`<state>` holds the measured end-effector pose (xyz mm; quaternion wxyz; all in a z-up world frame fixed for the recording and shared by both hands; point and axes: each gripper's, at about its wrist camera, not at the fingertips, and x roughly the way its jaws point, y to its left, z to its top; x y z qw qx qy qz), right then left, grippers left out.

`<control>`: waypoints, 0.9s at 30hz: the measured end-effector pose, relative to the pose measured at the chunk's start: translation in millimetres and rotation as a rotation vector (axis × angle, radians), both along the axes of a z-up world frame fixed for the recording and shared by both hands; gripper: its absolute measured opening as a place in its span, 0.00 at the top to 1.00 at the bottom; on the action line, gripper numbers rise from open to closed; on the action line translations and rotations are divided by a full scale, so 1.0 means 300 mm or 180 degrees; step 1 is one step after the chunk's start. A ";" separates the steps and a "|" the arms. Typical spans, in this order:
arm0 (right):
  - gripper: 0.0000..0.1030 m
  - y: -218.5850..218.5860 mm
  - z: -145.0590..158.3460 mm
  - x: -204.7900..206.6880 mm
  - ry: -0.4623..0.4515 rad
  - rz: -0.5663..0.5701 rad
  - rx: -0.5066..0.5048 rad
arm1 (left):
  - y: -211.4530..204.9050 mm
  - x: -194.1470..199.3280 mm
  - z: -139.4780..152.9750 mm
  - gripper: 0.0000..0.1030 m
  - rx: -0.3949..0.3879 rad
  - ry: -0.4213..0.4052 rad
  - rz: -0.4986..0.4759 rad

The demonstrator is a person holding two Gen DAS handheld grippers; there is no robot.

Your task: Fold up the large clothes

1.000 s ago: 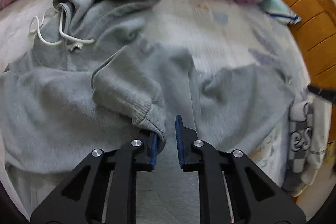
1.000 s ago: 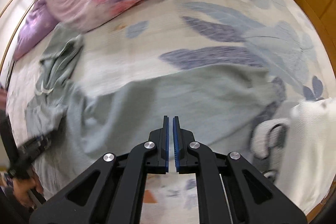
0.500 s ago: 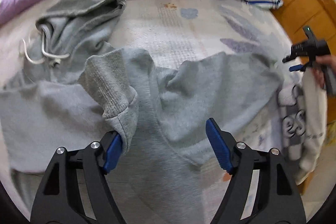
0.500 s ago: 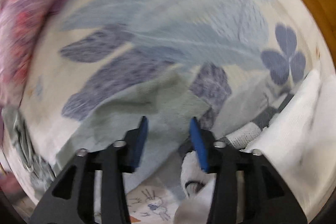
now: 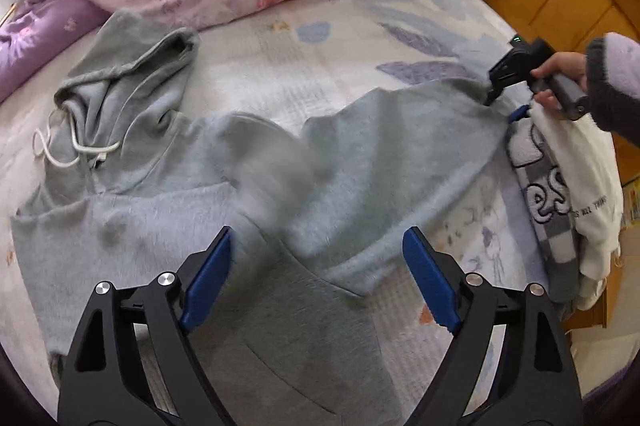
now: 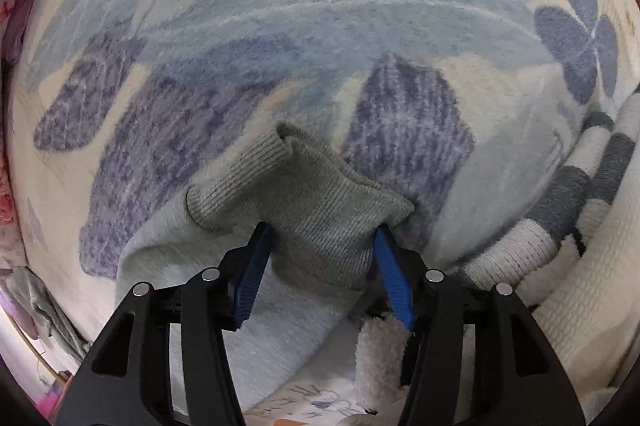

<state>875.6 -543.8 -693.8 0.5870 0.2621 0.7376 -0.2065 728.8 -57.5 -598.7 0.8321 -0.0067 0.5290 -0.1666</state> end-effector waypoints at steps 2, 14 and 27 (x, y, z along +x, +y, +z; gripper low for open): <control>0.55 -0.002 0.003 0.002 -0.0066 0.0048 -0.0029 | 0.024 0.003 0.013 0.17 -0.0209 0.0030 0.0131; 0.90 0.143 0.332 -0.057 -0.1282 0.0577 -0.0420 | 0.492 0.066 -0.217 0.12 0.0111 0.0919 0.1733; 0.90 0.965 0.777 -0.208 -0.2381 0.1403 0.0164 | 0.900 0.075 -0.365 0.09 -0.0322 0.1401 0.1979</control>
